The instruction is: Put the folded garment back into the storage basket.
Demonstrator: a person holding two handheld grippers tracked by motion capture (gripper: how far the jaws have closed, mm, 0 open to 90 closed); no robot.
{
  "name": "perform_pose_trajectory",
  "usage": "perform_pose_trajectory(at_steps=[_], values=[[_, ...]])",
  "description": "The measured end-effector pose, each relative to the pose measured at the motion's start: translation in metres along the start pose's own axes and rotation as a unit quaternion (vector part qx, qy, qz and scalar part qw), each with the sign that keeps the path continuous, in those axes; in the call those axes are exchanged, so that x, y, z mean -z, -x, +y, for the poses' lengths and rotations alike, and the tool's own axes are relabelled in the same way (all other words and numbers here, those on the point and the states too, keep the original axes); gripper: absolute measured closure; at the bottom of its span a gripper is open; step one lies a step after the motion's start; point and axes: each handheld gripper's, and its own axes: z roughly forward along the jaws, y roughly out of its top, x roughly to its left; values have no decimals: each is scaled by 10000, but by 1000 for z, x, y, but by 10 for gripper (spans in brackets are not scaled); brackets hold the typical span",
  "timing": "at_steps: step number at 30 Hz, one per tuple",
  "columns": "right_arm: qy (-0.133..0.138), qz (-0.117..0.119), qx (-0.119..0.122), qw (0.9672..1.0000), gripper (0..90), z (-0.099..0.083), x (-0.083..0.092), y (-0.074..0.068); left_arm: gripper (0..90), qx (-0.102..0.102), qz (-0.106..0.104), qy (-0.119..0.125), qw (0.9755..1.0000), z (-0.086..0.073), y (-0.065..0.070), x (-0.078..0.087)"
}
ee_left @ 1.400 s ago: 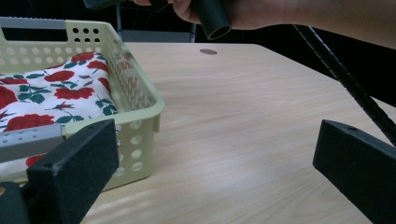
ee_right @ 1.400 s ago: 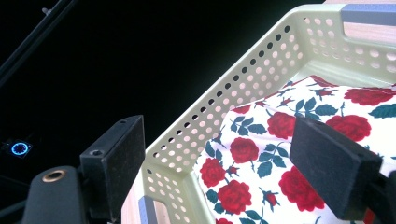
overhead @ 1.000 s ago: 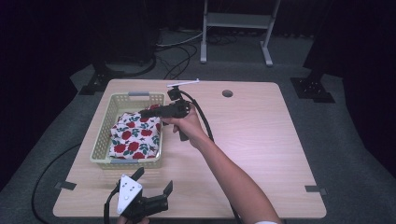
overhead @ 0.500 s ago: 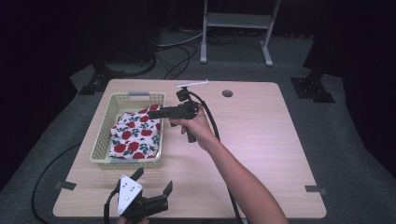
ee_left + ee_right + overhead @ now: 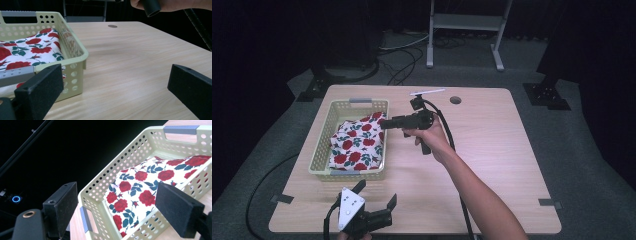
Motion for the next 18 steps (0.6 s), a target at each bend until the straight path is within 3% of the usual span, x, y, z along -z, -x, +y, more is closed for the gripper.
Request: perform_pose_trajectory(at_steps=[18], values=[[33, -62, 4, 10000, 174, -6, 22, 3, 0, -9, 17, -21, 10000, -1, 0, -1]])
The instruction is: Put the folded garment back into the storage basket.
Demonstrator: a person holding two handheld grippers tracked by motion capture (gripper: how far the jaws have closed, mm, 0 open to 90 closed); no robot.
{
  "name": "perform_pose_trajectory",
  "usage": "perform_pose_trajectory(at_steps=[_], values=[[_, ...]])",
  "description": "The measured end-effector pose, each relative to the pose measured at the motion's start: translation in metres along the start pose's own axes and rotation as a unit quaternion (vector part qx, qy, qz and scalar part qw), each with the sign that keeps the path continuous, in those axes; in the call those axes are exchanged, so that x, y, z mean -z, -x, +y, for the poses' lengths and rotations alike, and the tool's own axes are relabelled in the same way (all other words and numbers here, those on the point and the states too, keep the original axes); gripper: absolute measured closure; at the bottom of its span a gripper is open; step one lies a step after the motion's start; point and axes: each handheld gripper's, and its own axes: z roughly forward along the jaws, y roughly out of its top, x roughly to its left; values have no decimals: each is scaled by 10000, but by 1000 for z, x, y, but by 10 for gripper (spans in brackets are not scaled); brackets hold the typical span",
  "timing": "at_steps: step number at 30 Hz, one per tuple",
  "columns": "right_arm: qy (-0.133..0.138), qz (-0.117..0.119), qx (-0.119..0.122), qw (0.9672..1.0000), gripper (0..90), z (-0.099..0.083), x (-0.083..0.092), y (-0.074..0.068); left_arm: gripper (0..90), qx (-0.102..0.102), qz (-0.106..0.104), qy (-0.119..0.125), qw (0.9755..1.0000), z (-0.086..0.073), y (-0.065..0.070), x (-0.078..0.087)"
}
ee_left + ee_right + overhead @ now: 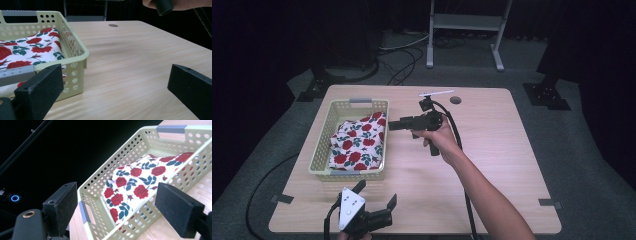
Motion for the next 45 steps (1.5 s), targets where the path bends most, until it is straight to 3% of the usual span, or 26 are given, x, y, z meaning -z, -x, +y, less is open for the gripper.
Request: perform_pose_trajectory(at_steps=[45], values=[[8, -301, -144, 9994, 174, -24, 52, 23, 0, -43, 86, -36, 9999, -1, -1, -1]])
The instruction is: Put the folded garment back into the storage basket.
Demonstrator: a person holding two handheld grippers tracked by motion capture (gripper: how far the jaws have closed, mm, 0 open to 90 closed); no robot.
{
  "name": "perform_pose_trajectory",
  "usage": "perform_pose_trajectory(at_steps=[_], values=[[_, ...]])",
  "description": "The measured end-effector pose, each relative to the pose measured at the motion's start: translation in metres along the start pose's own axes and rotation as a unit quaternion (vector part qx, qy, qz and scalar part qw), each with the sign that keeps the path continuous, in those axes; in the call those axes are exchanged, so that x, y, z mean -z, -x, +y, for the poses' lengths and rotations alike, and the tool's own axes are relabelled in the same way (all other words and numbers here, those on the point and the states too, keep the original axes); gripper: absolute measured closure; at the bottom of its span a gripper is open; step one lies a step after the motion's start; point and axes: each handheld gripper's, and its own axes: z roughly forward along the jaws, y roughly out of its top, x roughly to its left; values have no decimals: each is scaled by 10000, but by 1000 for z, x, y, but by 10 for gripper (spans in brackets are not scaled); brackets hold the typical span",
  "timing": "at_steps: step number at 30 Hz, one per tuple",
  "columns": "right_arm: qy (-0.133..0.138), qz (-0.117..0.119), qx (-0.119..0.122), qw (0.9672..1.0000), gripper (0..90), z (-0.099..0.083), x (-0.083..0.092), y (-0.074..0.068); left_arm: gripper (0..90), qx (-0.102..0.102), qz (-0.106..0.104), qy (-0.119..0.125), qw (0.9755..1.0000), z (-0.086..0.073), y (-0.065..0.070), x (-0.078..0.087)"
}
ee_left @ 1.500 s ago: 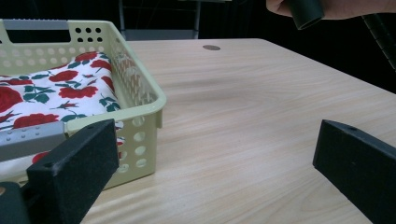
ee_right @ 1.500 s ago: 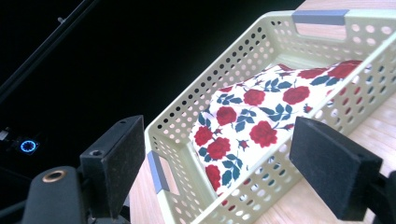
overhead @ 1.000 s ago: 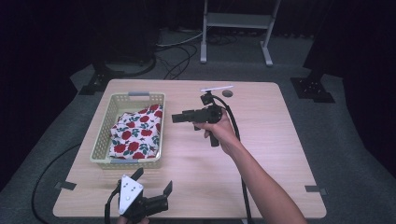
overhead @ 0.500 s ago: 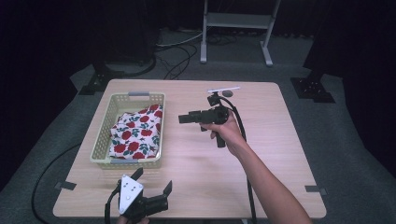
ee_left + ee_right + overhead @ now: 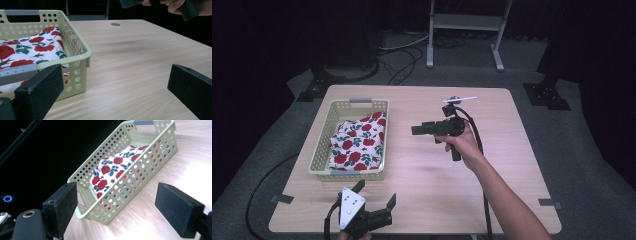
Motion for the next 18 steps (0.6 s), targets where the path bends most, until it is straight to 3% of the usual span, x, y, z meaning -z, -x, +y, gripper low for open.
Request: perform_pose_trajectory(at_steps=[18], values=[[1, -34, -87, 10000, 174, -9, 20, 9, 0, 5, 23, -3, 10000, 0, -1, -1]])
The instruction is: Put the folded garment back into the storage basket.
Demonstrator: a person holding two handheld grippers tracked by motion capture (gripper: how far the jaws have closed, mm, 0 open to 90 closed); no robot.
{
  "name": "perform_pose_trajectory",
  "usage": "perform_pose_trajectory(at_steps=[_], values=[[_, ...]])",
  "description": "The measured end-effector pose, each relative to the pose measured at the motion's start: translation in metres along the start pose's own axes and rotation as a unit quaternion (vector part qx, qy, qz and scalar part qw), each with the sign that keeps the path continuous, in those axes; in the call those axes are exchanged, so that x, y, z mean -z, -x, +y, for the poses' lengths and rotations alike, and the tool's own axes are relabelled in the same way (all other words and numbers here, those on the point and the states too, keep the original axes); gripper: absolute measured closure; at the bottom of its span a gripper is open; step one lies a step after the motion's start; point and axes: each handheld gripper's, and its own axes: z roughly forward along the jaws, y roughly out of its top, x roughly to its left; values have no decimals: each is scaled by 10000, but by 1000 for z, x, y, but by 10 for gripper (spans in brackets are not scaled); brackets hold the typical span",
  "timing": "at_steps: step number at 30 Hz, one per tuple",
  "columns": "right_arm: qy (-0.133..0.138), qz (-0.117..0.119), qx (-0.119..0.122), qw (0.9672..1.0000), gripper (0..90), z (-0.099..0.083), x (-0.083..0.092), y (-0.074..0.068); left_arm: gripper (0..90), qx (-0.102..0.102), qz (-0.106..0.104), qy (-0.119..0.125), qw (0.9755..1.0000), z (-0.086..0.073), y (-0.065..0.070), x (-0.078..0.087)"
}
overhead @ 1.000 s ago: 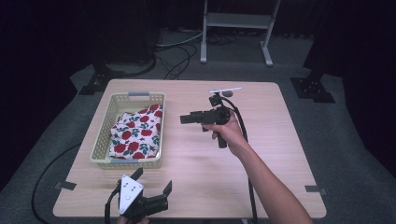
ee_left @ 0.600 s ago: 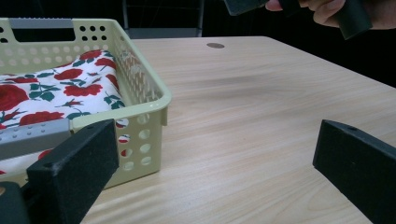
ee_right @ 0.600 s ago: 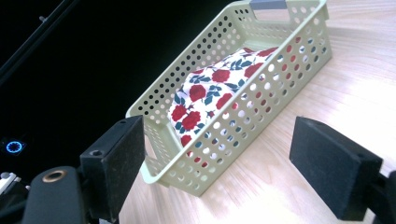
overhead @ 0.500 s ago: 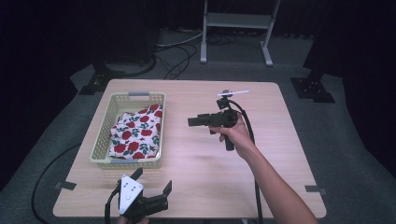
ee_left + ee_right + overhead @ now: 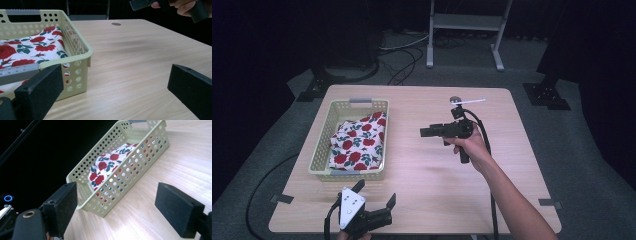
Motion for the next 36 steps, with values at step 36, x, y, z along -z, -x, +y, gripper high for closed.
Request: perform_pose_trajectory(at_steps=[36], values=[[-135, 15, -84, 9999, 174, -25, 30, 17, 0, -23, 24, -38, 10000, -1, 0, -1]])
